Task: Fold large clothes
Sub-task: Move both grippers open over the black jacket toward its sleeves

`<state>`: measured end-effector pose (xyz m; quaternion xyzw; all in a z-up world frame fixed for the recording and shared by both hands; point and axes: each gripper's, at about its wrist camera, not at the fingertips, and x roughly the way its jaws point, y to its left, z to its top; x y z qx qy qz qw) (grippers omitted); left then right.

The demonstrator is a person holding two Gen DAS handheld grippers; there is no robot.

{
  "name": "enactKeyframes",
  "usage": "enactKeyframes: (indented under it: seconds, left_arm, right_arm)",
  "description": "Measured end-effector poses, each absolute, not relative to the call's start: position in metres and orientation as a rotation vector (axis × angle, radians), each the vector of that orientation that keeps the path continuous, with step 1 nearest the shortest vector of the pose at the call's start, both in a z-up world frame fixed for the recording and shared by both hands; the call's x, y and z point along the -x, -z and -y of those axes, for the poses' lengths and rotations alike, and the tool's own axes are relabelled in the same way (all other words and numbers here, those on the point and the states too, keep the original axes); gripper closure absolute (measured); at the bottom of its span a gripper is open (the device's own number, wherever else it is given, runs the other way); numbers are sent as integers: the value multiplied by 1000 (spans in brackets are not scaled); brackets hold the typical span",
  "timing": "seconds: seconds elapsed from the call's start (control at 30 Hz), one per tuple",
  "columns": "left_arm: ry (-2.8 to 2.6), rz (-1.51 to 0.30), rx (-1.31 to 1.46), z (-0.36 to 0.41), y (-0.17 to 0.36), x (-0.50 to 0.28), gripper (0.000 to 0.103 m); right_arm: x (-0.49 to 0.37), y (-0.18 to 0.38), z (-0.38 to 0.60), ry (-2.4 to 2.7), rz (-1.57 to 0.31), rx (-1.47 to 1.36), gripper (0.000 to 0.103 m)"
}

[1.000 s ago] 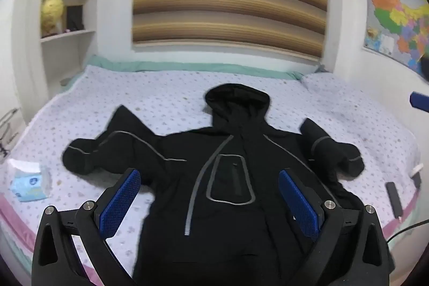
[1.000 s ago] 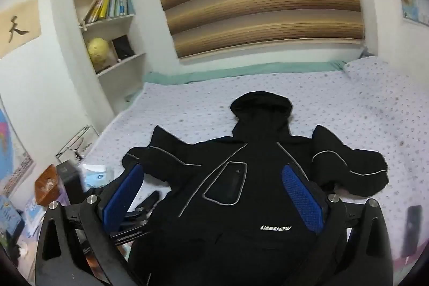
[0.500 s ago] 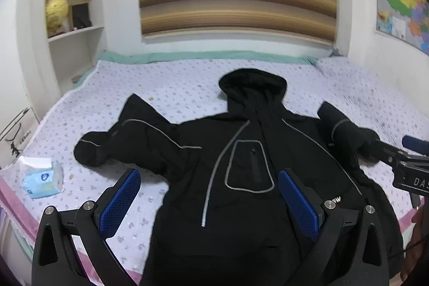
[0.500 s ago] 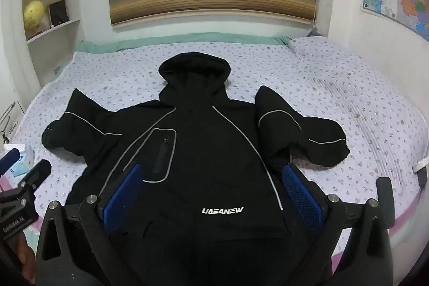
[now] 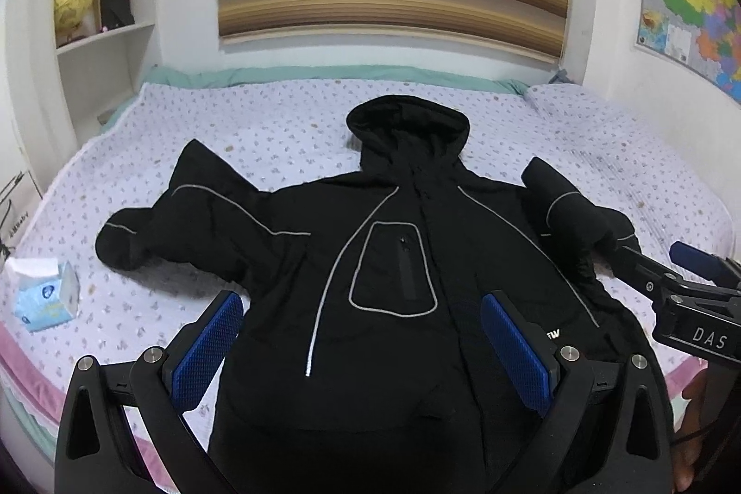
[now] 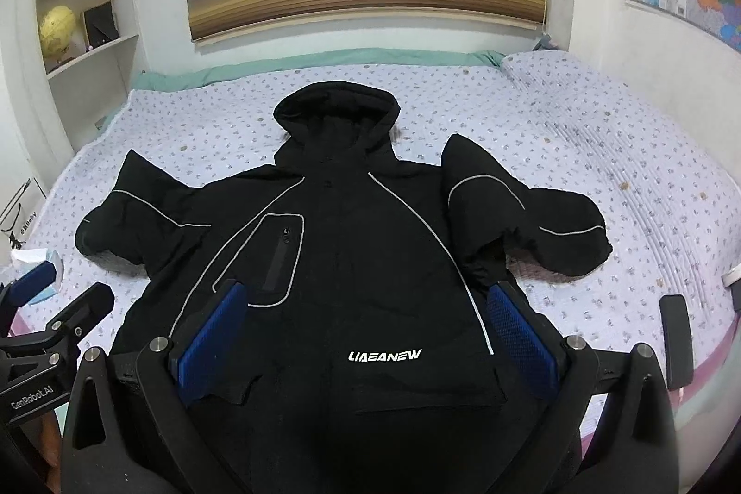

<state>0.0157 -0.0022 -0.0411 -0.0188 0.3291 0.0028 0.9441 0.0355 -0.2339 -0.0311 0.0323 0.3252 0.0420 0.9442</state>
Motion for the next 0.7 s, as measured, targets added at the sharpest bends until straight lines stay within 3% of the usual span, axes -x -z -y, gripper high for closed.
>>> enactKeyframes:
  seconds: [0.7]
  left_arm:
    - [19,-701,10,12,44,-17,1]
  right_arm:
    - [-27,30,234,-53,-656,-40,0]
